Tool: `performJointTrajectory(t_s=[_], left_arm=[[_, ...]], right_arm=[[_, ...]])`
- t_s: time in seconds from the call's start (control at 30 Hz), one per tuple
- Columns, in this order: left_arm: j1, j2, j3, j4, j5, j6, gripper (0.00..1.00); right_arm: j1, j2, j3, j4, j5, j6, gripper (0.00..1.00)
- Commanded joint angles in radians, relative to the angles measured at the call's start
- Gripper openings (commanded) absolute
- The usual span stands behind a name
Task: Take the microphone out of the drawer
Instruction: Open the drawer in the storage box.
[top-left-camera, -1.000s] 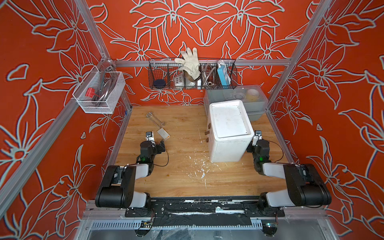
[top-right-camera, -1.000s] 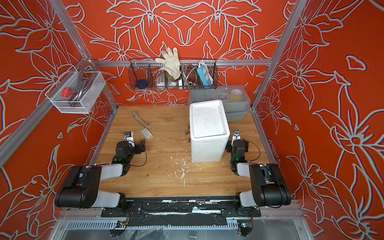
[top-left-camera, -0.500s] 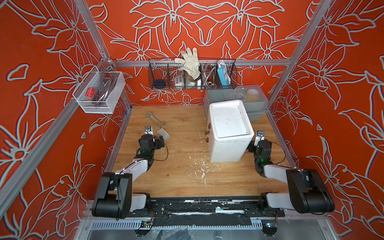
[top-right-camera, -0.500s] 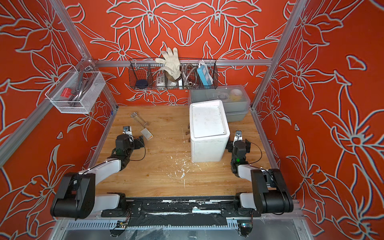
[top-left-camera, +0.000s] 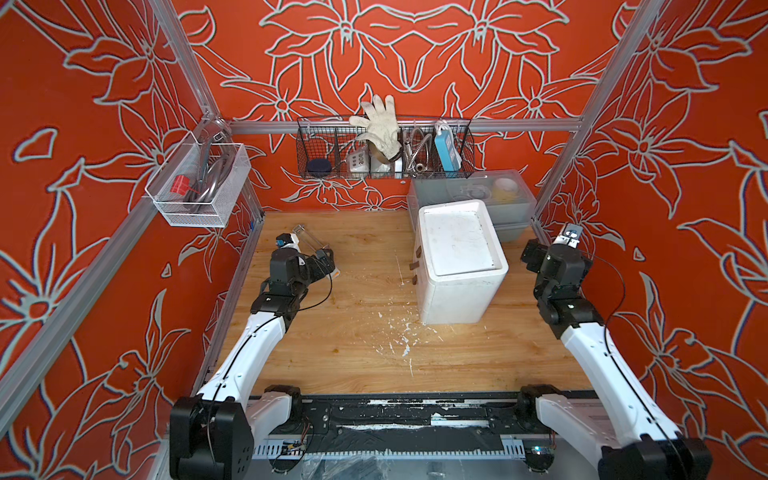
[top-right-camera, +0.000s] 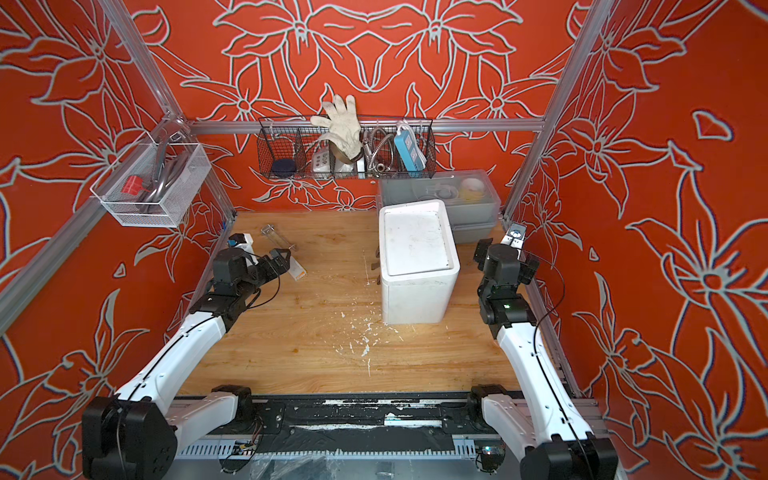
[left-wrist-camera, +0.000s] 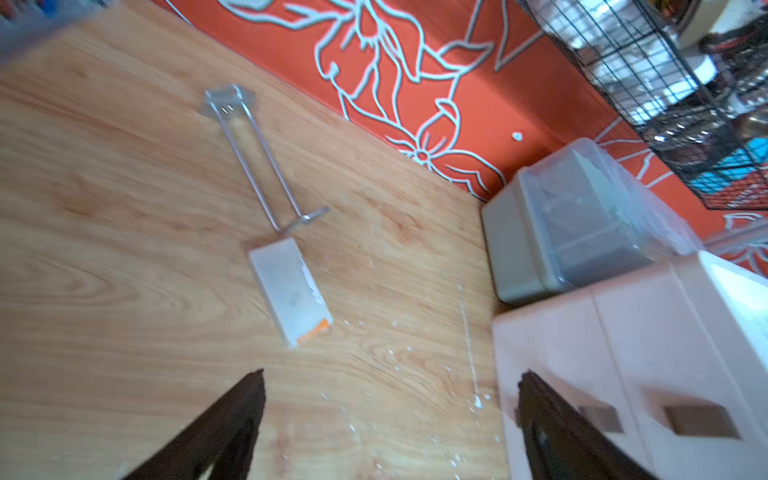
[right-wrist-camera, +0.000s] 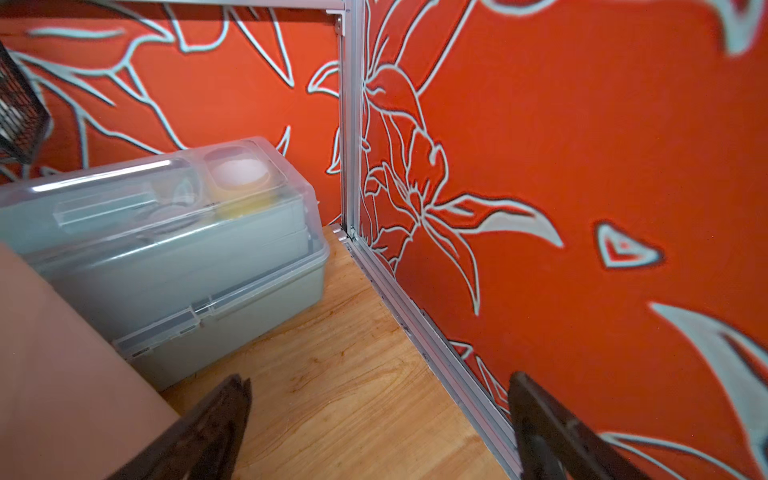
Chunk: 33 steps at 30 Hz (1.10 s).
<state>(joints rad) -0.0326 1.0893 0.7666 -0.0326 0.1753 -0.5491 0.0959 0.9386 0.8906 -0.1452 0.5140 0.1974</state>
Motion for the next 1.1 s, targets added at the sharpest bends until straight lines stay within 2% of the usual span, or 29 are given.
performJointTrajectory(t_s=[0.0,0.1,0.2,0.33,0.53,0.63,0.8,1.07], left_arm=[[-0.016,-0.001,0.032,-0.036,0.273,-0.178,0.95],[-0.031,0.026,-0.02,0.139,0.455,-0.385,0.97],[-0.066,0.095,-0.035,0.29,0.574,-0.574,0.97],[-0.147,0.199,0.022,0.405,0.658,-0.686,0.94],[-0.209,0.342,0.052,0.612,0.675,-0.846,0.86],[-0.218,0.406,0.047,0.71,0.679,-0.913,0.85],[-0.233,0.428,0.063,0.703,0.666,-0.891,0.85],[-0.249,0.442,0.076,0.662,0.664,-0.854,0.85]], right_arm=[[-0.003,-0.021,0.167,-0.397,-0.158,0.046,0.99],[-0.002,-0.01,0.329,-0.601,-0.339,0.059,0.97],[0.006,0.02,0.434,-0.739,-0.517,0.052,0.95],[0.04,0.065,0.508,-0.829,-0.684,0.04,0.88],[0.081,0.143,0.594,-0.909,-0.71,-0.012,0.86],[0.081,0.187,0.615,-0.959,-0.709,-0.033,0.8],[0.081,0.237,0.62,-0.961,-0.697,-0.035,0.67],[0.081,0.259,0.557,-0.835,-0.673,0.02,0.5]])
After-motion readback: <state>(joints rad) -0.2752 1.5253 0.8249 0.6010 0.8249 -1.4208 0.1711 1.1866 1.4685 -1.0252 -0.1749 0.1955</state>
